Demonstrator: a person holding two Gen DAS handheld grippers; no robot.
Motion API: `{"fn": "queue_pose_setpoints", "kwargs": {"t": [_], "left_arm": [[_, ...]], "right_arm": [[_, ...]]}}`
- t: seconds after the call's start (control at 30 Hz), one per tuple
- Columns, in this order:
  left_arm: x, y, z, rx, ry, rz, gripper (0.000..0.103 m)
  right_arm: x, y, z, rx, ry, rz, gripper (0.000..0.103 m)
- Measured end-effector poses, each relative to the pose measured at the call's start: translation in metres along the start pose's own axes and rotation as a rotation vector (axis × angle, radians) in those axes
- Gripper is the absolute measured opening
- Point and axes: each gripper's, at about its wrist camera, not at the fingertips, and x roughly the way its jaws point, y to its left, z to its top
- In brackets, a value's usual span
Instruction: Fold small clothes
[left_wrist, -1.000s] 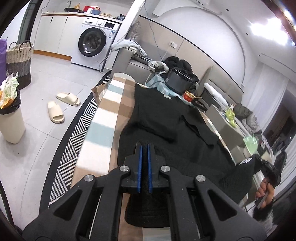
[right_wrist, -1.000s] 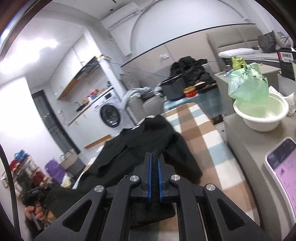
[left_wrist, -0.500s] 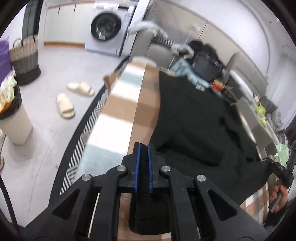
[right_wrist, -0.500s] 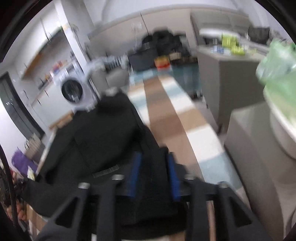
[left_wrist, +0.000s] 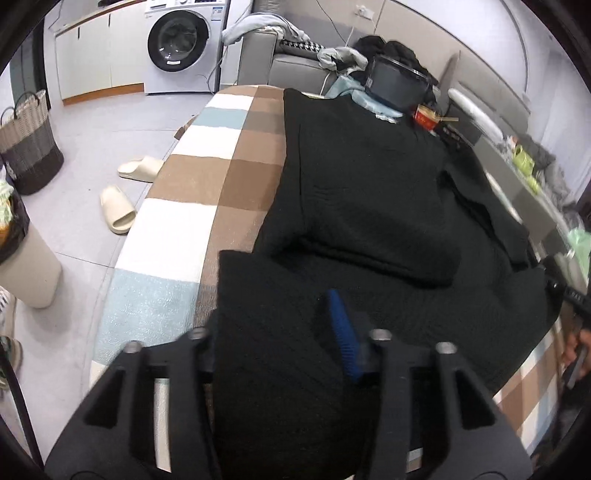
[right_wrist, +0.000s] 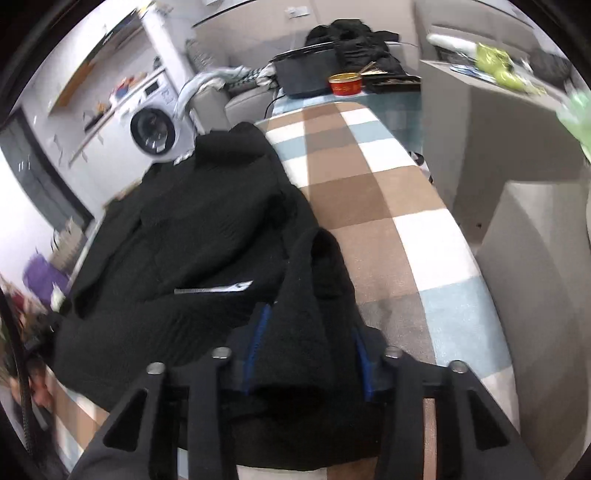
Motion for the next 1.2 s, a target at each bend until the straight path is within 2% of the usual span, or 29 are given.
{"fn": "queue_pose_setpoints", "kwargs": {"t": [0.1,0.37,0.57,0.63,0.7,0.73,0.87,1.0,1.2], "left_arm": [[-0.003,-0.004,-0.006,0.025,0.016,-0.013,0.026],[-0.031,-0.011,-0.036,0.041,0.020,-0.024,0.025],[-0.069,0.005,-0.075,0.026,0.038,-0.031,0.026],[-0.082,0.014,-0.086,0.000,0.046,-0.020,0.031],[-0.091,0.020,-0.091,-0.022,0.052,-0.012,0.034],[-0.095,0.021,-0.092,-0.030,0.058,-0.006,0.034],[-0.122,0.025,-0.092,-0.054,0.044,-0.002,0.035],[-0.153,0.026,-0.091,-0.070,-0.022,-0.042,0.046],[-0.171,0.027,-0.097,-0.095,-0.023,-0.053,0.047]], "right_arm": [[0.000,0.000,-0.002,-0.016,0.021,0.006,0.028],[-0.020,0.005,-0.033,-0.043,0.055,0.022,0.026],[-0.053,-0.002,-0.078,-0.015,0.100,0.067,0.026],[-0.061,-0.005,-0.089,0.001,0.104,0.093,0.028],[-0.067,-0.010,-0.092,0.018,0.093,0.085,0.046],[-0.070,-0.012,-0.092,0.028,0.090,0.076,0.048],[-0.099,-0.025,-0.090,0.082,0.006,0.119,0.048],[-0.112,-0.028,-0.088,0.120,-0.039,0.245,0.048],[-0.098,-0.006,-0.083,0.082,-0.010,0.285,0.047]]}}
